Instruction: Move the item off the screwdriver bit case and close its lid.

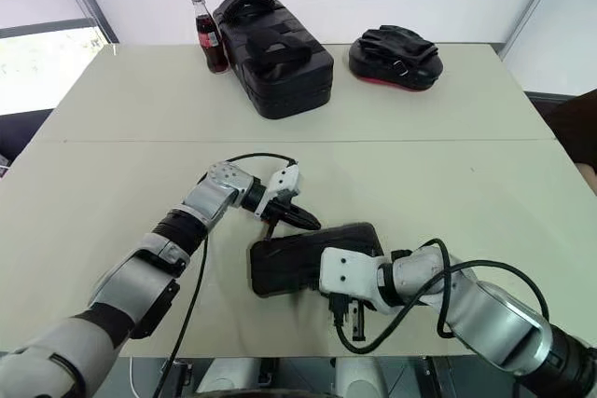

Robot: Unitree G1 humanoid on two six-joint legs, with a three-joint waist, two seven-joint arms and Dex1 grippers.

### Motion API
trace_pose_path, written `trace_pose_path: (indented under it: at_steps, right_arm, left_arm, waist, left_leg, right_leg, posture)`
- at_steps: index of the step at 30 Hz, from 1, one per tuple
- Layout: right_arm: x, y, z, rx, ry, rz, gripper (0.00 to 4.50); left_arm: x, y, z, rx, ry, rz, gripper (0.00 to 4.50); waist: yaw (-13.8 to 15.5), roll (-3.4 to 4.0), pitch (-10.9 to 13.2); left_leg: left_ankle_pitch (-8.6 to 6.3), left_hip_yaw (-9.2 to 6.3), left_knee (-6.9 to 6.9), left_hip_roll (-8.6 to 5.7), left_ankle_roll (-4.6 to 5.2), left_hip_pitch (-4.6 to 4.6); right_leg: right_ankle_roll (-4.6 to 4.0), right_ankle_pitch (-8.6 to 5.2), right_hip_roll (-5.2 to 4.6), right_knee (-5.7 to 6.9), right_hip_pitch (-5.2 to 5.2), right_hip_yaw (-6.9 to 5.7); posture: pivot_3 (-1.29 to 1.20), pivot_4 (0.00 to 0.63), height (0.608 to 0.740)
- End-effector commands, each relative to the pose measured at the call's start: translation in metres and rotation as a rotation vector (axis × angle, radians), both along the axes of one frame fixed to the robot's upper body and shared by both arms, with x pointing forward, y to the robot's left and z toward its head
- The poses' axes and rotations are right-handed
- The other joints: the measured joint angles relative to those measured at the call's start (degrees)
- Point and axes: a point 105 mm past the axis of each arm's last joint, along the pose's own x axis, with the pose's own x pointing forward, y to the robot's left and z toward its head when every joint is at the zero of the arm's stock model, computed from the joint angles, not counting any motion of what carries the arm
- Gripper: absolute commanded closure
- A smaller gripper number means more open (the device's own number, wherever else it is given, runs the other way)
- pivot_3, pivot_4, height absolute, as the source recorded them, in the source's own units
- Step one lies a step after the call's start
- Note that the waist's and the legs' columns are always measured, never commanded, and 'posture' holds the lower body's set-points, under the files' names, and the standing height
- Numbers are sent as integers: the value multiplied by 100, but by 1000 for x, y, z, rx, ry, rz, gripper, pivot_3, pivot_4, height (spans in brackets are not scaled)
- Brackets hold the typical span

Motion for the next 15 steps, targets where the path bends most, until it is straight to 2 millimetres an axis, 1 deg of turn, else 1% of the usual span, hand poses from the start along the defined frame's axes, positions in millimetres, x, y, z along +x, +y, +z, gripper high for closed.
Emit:
trace_pose_path:
  at_steps: [1,7,9,15]
  right_arm:
    - [5,7,18,23,-84,-37,4405]
    - [3,14,22,33,-64,-43,4405]
    - [4,15,21,30,-61,-40,4405]
    - [11,17,20,6,-76,-18,4405]
  left_arm:
    - [-1,-8,1,0,-22,-31,4500]
    - [-10,-20,-4,-20,-2,-69,4500]
    - [-15,-24,-6,-17,6,-97,4500]
    - [-43,-27,-15,23,-10,-252,4500]
  waist:
    - [0,0,0]
    - [2,1,-1]
    - [5,1,-2]
    - [5,3,-5]
  left_leg:
    - [0,-1,0,0,0,0]
    - [0,-1,1,1,0,1]
    - [-1,-1,1,1,1,1]
    - [-1,-4,1,1,2,1]
  right_leg:
    - [0,0,0,0,0,0]
    - [0,0,0,1,1,0]
    - [0,0,0,1,2,0]
    - [0,0,-1,2,3,-1]
  posture:
    - [0,150,740]
    - [0,150,740]
    - [0,150,740]
    - [0,150,740]
